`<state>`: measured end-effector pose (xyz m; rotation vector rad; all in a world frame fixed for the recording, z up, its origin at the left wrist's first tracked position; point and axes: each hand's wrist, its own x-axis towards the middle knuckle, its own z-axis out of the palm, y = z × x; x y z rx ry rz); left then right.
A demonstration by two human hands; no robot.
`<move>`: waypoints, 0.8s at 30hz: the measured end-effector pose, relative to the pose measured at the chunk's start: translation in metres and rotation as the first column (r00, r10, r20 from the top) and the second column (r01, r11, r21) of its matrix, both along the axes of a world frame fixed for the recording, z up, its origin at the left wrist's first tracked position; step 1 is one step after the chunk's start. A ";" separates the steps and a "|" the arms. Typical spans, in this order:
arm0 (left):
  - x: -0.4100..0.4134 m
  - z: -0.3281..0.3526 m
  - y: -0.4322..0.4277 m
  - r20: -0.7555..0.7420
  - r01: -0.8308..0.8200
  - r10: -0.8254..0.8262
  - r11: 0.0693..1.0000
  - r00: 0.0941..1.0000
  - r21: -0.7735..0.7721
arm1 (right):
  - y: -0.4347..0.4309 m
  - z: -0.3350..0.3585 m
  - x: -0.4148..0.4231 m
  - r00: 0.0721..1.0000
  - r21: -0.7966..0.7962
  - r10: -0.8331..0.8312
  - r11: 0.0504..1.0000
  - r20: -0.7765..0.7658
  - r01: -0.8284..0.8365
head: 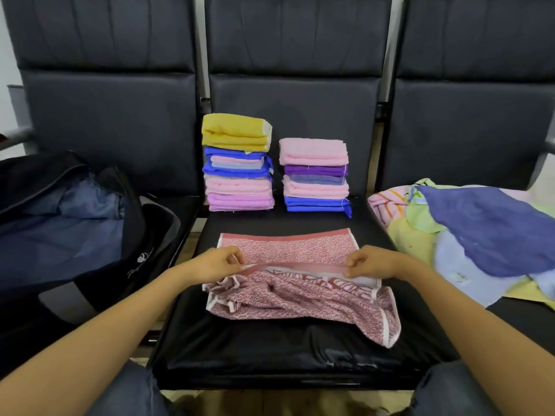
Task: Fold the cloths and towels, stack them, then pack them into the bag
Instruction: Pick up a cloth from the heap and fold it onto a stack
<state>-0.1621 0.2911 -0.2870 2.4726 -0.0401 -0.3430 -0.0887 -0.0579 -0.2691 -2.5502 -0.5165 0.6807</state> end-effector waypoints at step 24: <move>0.045 -0.013 -0.017 0.022 -0.085 0.083 0.916 0.996 0.391 | 0.002 -0.009 0.064 0.902 0.332 -0.309 0.853 -0.300 0.402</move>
